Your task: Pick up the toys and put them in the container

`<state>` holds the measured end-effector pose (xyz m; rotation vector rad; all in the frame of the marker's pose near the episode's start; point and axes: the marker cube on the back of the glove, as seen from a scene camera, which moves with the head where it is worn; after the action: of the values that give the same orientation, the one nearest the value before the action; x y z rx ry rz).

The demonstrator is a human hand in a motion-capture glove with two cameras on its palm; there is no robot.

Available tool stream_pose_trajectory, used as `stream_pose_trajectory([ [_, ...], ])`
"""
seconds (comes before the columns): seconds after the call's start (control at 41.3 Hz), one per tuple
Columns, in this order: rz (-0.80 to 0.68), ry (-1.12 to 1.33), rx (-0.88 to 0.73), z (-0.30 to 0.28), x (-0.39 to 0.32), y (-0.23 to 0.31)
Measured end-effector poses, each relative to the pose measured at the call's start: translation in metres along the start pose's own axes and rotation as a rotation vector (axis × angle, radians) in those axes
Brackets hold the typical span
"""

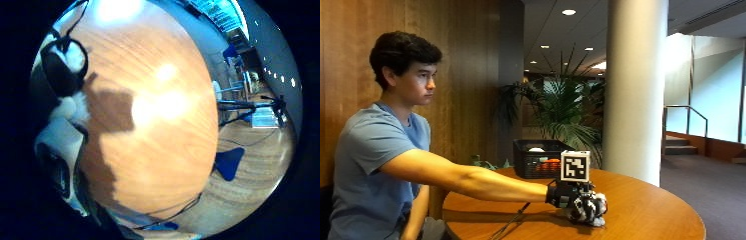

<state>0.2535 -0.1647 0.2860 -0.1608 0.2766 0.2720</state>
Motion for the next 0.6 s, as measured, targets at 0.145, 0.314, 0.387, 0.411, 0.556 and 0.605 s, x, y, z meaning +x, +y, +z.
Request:
stream_pose_trajectory([
  [0.145, 0.006, 0.032, -0.026, -0.022, 0.002, 0.013],
  [0.314, 0.047, -0.075, 0.022, -0.092, 0.008, 0.024],
  [0.387, 0.032, -0.055, 0.068, -0.128, 0.016, 0.032],
  [0.411, 0.010, -0.049, 0.082, -0.141, 0.018, 0.036],
  [0.556, -0.093, -0.064, 0.173, -0.218, 0.011, 0.064],
  [0.605, -0.042, -0.036, 0.190, -0.237, 0.009, 0.069],
])
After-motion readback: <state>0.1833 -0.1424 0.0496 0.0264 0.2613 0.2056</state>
